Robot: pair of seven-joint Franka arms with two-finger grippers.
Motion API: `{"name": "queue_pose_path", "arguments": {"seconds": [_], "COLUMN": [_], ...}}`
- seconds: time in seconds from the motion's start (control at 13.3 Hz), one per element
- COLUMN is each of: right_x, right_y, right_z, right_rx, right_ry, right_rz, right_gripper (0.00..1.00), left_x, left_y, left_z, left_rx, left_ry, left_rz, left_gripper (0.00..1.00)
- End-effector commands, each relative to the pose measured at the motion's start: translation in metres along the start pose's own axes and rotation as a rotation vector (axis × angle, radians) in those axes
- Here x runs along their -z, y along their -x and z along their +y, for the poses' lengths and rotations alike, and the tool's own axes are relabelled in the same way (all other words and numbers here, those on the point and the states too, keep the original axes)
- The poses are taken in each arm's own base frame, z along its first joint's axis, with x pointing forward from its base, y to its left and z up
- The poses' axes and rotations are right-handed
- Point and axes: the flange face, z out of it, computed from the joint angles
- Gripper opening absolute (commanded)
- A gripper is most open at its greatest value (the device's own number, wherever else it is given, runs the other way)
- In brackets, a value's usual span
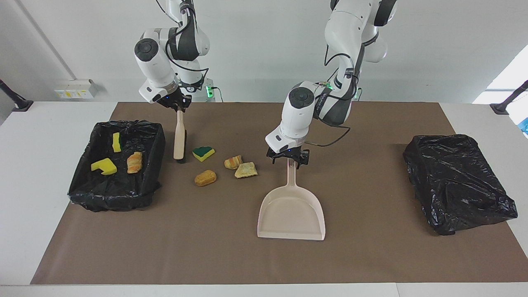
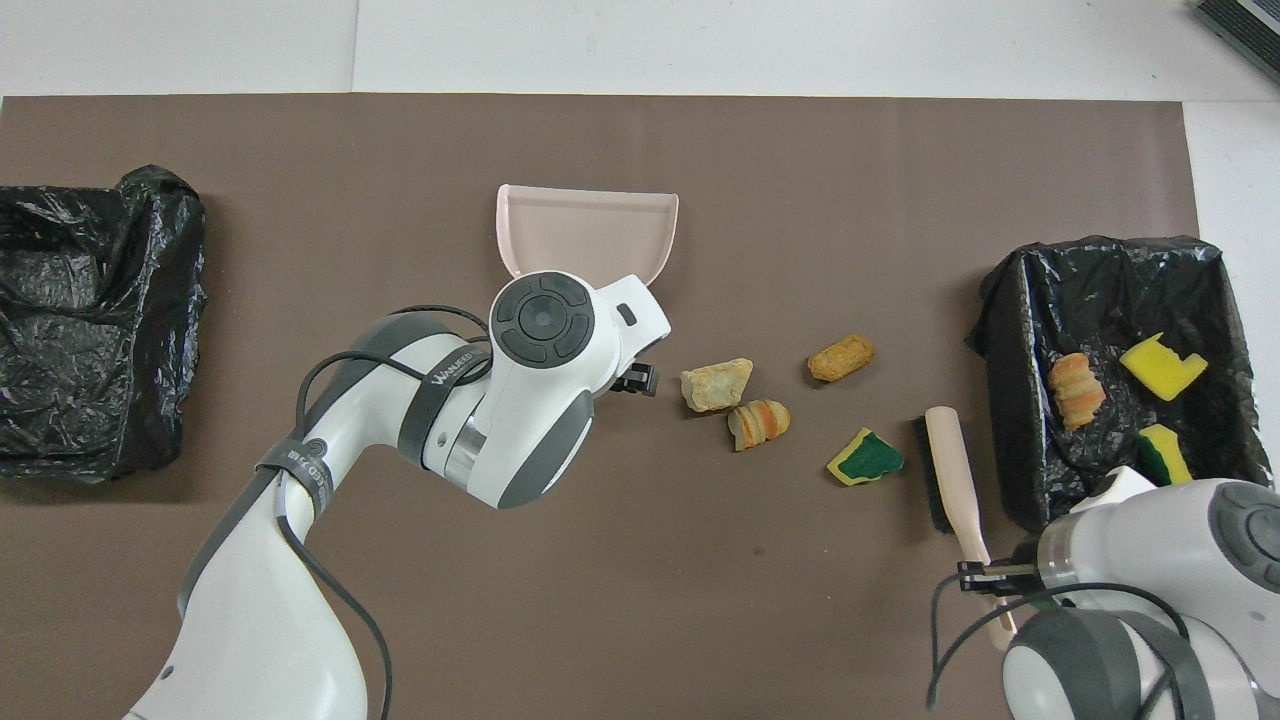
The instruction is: Sweep and dump trash in bin
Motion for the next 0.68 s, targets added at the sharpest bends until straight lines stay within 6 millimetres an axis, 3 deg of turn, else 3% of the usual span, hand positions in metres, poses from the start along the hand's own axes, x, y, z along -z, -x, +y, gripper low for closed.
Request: {"name": "queue_pose_path", "arguments": {"seconds": [0.0, 0.08, 0.15, 0.3, 0.45, 0.6], "right_x": [-0.014, -0.014, -0.02, -0.032, -0.025, -0.011], "right_y": [-0.012, -0.014, -0.017, -0.026, -0.025, -0.038], "right_z": [-0.018, -0.028, -0.044, -0.076, -0.116, -0.14], "right_rx": [-0.068, -0.082, -0.101, -0.138, -0.161, -0.163], "right_ry": [-0.04, -0.04, -0.037, -0.044, -0.111, -0.134], "right_rz": [0.001, 0.013, 0.013, 0.018, 0.008, 0.003], "right_gripper": [0.0, 0.0, 0.0, 0.0, 0.0, 0.0], "left_x": [0.001, 0.001, 0.0, 0.0, 0.009, 0.018], "left_y": [0.001, 0.002, 0.002, 0.002, 0.0, -0.003], "left_z": [-0.003, -0.003, -0.003, -0.004, -0.011, -0.022], "left_rx": [0.017, 0.017, 0.016, 0.01, 0.004, -0.032], "left_ry": [0.005, 0.001, 0.0, -0.003, -0.005, -0.011], "left_rz": [0.007, -0.003, -0.006, -0.003, 0.007, 0.007], "left_gripper": [1.0, 0.56, 0.01, 0.0, 0.0, 0.0]}}
